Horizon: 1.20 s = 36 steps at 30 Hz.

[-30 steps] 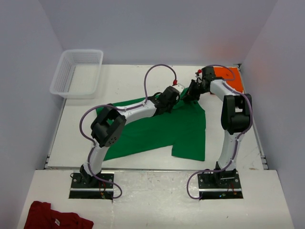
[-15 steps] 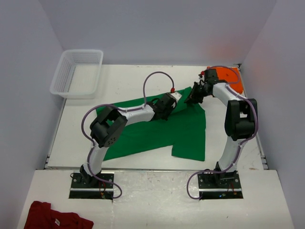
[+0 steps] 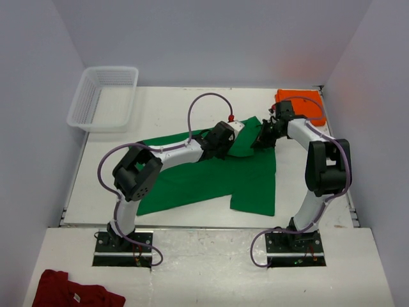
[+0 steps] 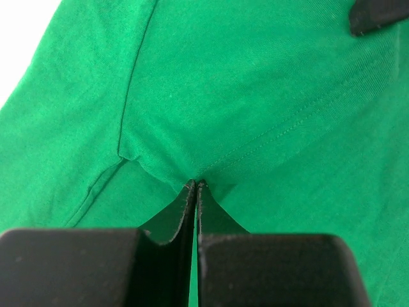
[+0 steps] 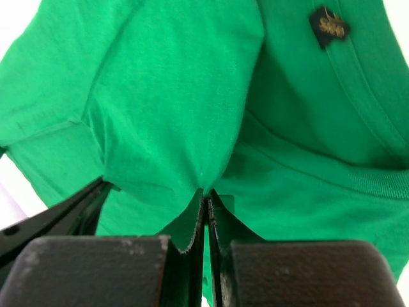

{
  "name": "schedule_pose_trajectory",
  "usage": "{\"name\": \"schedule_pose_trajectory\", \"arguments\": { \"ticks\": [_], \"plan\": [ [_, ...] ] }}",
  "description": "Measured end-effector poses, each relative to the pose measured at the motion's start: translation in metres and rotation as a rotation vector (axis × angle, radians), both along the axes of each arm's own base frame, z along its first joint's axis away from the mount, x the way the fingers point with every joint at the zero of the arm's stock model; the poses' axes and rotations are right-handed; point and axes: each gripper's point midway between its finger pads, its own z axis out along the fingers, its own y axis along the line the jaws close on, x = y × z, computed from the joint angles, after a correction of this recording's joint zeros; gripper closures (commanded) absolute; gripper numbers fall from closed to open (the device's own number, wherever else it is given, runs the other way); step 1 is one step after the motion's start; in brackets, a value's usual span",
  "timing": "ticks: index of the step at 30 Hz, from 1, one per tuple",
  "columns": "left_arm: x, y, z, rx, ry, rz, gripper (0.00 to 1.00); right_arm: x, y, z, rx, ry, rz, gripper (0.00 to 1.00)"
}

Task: Fold and stack the t-shirts
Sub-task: Fold the flattened tshirt in 1/3 of the way

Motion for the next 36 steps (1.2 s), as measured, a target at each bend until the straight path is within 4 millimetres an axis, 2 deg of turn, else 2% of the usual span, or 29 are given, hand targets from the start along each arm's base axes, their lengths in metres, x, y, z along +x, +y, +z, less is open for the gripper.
{"name": "schedule_pose_trajectory", "arguments": {
  "ticks": [8, 12, 15, 18, 20, 23, 26, 28, 30, 31, 32, 36],
  "plan": [
    [-0.003, 0.000, -0.002, 0.002, 0.011, -0.015, 1.00, -0.022, -0.005, -0.020, -0.023, 0.058, -0.001, 1.00],
    [-0.005, 0.000, -0.004, 0.003, 0.019, -0.022, 0.95, -0.029, -0.006, -0.027, -0.031, 0.077, -0.003, 0.99],
    [-0.006, 0.000, -0.005, 0.005, 0.022, -0.025, 0.85, -0.034, -0.009, -0.031, -0.058, 0.083, -0.010, 0.85],
    [-0.009, 0.004, -0.011, 0.017, 0.034, -0.027, 0.83, -0.035, -0.015, -0.030, -0.105, 0.068, -0.019, 0.72],
    [-0.013, 0.008, -0.016, 0.027, 0.044, -0.027, 0.78, -0.034, -0.018, -0.023, -0.134, 0.041, -0.026, 0.62],
    [-0.024, 0.020, -0.017, 0.039, 0.058, -0.022, 0.74, -0.030, -0.025, -0.003, -0.173, -0.026, -0.039, 0.55],
    [-0.035, 0.032, 0.001, 0.024, 0.053, -0.008, 0.66, -0.025, -0.029, 0.024, -0.195, -0.089, -0.051, 0.51],
    [-0.038, 0.035, 0.021, -0.005, 0.037, -0.001, 0.68, -0.014, -0.030, 0.041, -0.200, -0.137, -0.059, 0.49],
    [-0.038, 0.034, 0.048, -0.061, 0.010, 0.019, 0.88, -0.003, -0.029, 0.055, -0.195, -0.176, -0.061, 0.56],
    [-0.038, 0.035, 0.061, -0.086, -0.007, 0.037, 1.00, 0.000, -0.028, 0.059, -0.192, -0.184, -0.060, 0.71],
    [-0.037, 0.038, 0.073, -0.104, -0.025, 0.059, 1.00, 0.004, -0.027, 0.063, -0.188, -0.195, -0.054, 0.99],
    [-0.025, 0.056, 0.106, -0.148, -0.100, 0.172, 1.00, 0.023, -0.010, 0.066, -0.125, -0.210, -0.021, 1.00]
  ]
}}
